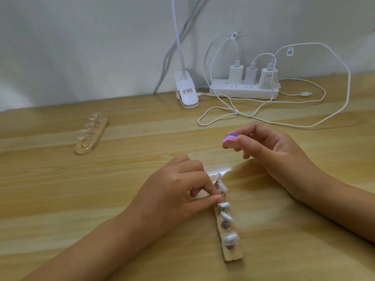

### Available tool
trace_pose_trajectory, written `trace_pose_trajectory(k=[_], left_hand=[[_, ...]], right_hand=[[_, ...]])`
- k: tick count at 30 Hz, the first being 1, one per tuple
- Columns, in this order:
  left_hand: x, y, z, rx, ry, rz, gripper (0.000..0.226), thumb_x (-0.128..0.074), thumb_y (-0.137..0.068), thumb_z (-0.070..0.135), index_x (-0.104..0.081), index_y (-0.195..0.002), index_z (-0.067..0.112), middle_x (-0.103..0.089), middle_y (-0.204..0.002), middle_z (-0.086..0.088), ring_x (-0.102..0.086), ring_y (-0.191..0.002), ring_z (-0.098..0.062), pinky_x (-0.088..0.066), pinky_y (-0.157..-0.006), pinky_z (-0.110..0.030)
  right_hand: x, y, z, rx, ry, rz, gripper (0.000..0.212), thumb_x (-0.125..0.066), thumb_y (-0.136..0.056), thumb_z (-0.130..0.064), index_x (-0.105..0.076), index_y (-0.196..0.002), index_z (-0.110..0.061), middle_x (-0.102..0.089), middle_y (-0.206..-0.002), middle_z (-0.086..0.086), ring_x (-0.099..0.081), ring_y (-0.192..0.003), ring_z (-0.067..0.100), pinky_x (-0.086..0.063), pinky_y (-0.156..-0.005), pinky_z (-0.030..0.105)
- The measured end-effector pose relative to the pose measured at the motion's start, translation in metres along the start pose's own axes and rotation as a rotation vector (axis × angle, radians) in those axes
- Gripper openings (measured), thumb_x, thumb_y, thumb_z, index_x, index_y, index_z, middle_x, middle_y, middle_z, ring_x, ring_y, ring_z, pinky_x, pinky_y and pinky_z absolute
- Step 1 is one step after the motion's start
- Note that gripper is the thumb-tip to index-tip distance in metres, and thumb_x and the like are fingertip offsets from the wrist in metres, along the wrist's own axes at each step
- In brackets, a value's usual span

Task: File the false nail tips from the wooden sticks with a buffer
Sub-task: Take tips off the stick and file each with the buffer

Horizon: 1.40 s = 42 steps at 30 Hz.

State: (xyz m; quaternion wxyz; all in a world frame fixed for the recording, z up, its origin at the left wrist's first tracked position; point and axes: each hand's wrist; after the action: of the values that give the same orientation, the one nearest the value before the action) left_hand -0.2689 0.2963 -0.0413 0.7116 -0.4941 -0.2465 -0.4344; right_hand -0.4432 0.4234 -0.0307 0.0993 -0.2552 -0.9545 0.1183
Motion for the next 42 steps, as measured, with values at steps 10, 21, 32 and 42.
trace_pose_trajectory(k=[10,21,32,42], left_hand=[[0.002,0.003,0.003,-0.063,0.130,-0.169,0.019,-0.068,-0.086,0.018,-0.078,-0.102,0.021,-0.063,-0.075,0.008,-0.053,-0.072,-0.008,-0.041,-0.067,-0.015],[-0.004,-0.002,0.008,0.033,0.169,-0.185,0.023,-0.067,-0.087,0.032,-0.076,-0.108,0.027,-0.058,-0.081,0.018,-0.053,-0.077,0.001,-0.037,-0.067,-0.011],[0.001,-0.005,0.004,0.387,0.785,-0.075,0.015,-0.069,-0.082,0.027,-0.076,-0.093,0.019,-0.073,-0.082,0.010,-0.066,-0.076,-0.002,-0.048,-0.072,-0.012],[0.001,-0.007,0.003,0.348,0.700,-0.002,0.016,-0.063,-0.084,0.026,-0.075,-0.094,0.020,-0.072,-0.081,0.003,-0.066,-0.079,-0.005,-0.047,-0.073,-0.016]], right_hand=[[0.002,-0.002,0.003,-0.019,0.004,0.011,0.025,-0.062,-0.082,-0.038,-0.066,-0.097,-0.019,-0.075,-0.089,-0.010,-0.063,-0.079,-0.006,-0.047,-0.071,0.012],[0.003,-0.003,0.005,-0.022,-0.032,0.042,0.042,-0.065,-0.077,-0.035,-0.062,-0.118,-0.025,-0.071,-0.095,-0.010,-0.060,-0.081,-0.003,-0.047,-0.072,0.012],[0.006,0.003,0.004,0.105,0.072,-0.006,0.037,-0.067,-0.079,-0.044,-0.069,-0.114,-0.032,-0.068,-0.108,-0.009,-0.062,-0.102,0.009,-0.050,-0.082,0.018],[-0.003,0.013,0.002,0.415,0.440,-0.168,0.037,-0.066,-0.084,-0.033,-0.063,-0.120,-0.023,-0.063,-0.115,-0.009,-0.057,-0.113,0.021,-0.044,-0.091,0.026]])
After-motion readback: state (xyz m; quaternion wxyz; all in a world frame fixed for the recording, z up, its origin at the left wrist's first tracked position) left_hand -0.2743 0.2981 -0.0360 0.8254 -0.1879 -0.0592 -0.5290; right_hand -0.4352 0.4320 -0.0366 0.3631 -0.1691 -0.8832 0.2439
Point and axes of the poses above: each hand's wrist, its own y-axis away from the middle knuckle, its own x-axis out of the back of the hand, z = x × y
